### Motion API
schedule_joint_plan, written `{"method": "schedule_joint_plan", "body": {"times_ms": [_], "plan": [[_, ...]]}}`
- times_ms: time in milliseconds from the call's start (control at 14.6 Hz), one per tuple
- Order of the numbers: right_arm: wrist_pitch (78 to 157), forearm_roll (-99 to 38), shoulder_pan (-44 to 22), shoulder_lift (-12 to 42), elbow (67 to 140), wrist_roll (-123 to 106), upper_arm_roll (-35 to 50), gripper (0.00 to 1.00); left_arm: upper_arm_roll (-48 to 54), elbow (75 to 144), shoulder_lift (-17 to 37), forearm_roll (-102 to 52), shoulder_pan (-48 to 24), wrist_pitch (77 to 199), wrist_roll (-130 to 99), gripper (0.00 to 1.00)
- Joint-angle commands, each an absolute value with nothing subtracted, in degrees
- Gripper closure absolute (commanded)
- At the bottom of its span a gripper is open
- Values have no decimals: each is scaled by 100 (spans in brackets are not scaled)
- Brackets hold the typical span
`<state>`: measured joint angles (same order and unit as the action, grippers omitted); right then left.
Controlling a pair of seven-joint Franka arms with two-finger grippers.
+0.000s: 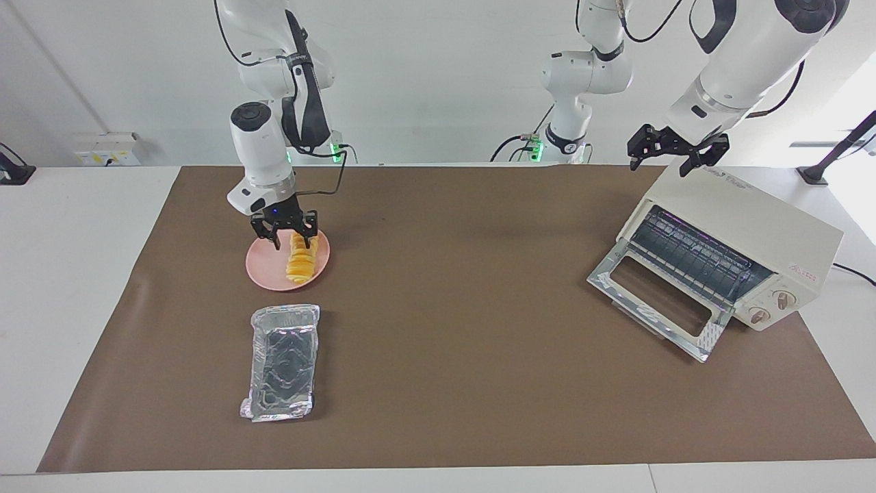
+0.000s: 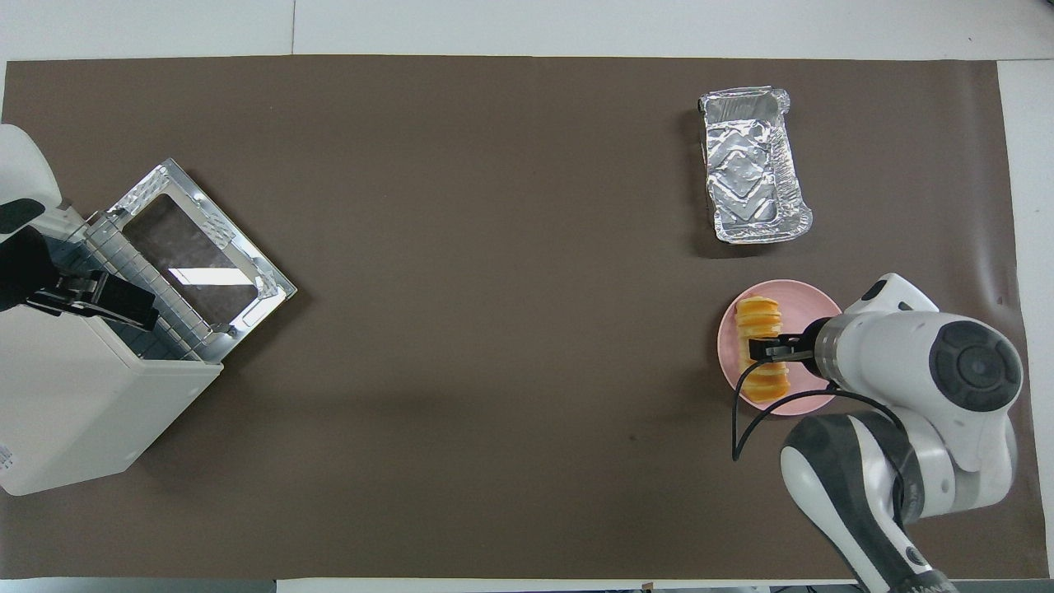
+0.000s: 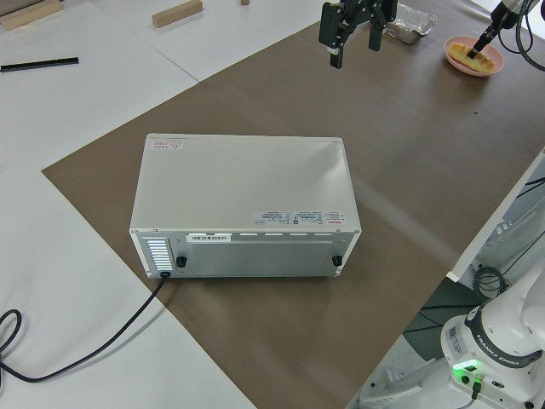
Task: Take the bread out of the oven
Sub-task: 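Move the bread over the pink plate and lower it, then open the right gripper to release the bread on the plate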
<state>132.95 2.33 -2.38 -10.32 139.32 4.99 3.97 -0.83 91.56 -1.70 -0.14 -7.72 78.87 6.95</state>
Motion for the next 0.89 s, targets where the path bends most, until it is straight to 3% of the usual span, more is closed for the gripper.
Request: {"method": "schedule_joint_plan", "body": {"times_ms": [0, 480, 823], "plan": [[11571, 149, -149, -967, 12362, 501, 448, 0, -35, 9185, -246, -70, -686, 7928, 659, 0], [9855, 141, -88, -880, 10584, -824, 396, 0, -35, 9185, -246, -70, -686, 7928, 659, 0], [8475, 158, 324, -221, 8968, -1458, 360, 0, -35, 9185, -246, -70, -686, 7928, 659, 0]]}}
